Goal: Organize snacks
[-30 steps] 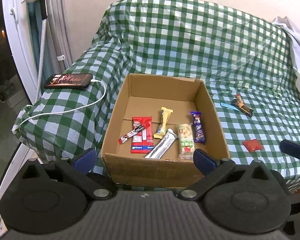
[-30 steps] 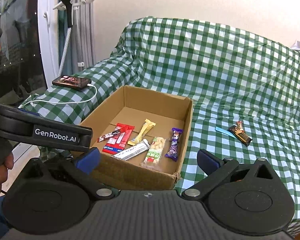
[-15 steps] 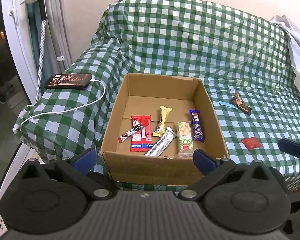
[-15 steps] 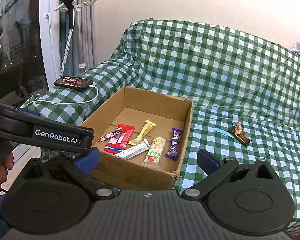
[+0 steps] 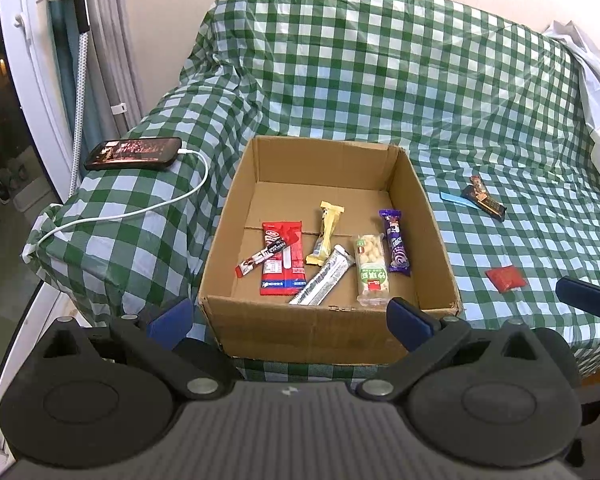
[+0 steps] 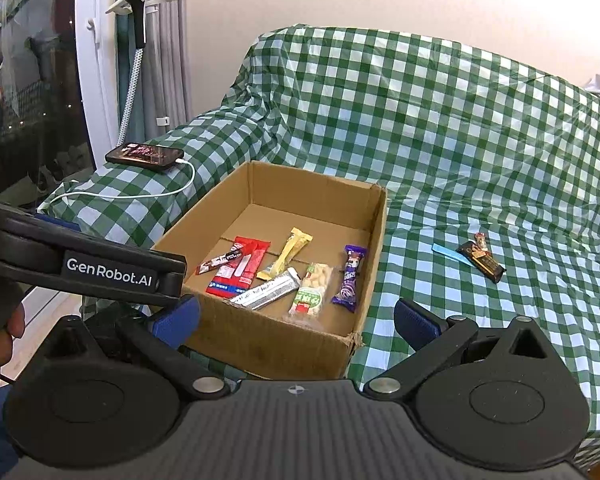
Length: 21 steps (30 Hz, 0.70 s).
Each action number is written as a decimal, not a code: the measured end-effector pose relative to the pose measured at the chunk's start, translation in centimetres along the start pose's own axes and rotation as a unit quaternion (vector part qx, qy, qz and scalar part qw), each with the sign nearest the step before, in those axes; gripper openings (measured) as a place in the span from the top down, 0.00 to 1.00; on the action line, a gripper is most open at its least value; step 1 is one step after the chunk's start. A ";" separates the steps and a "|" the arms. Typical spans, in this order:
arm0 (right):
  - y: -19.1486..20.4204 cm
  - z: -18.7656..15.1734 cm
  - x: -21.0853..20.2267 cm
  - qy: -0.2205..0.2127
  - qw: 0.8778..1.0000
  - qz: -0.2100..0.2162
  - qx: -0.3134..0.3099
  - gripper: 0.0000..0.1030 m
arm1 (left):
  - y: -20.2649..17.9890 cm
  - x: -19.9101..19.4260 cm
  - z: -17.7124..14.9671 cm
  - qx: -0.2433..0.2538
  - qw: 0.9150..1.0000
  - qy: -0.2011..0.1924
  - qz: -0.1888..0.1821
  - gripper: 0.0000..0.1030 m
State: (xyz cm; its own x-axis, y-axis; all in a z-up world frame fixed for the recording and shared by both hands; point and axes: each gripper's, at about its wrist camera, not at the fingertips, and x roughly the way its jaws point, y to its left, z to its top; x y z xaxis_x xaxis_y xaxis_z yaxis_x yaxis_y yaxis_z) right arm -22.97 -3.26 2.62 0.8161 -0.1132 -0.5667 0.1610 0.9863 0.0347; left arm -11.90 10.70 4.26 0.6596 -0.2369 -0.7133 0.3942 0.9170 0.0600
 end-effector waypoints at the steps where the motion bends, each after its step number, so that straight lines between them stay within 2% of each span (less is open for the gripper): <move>1: 0.0 0.0 0.1 0.001 1.000 0.000 0.001 0.01 | 0.0 0.1 0.0 0.000 1.000 0.001 0.000 0.00; 21: -0.7 -0.4 1.5 0.026 1.000 0.005 0.012 0.01 | -0.3 2.0 -0.2 0.009 1.000 0.026 0.000 0.00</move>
State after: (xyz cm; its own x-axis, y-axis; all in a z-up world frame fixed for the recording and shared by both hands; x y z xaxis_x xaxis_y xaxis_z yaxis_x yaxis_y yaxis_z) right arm -22.05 -4.04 1.41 0.7881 -0.0959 -0.6080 0.1659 0.9843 0.0598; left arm -10.82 10.01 2.66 0.6251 -0.2191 -0.7492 0.4056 0.9112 0.0720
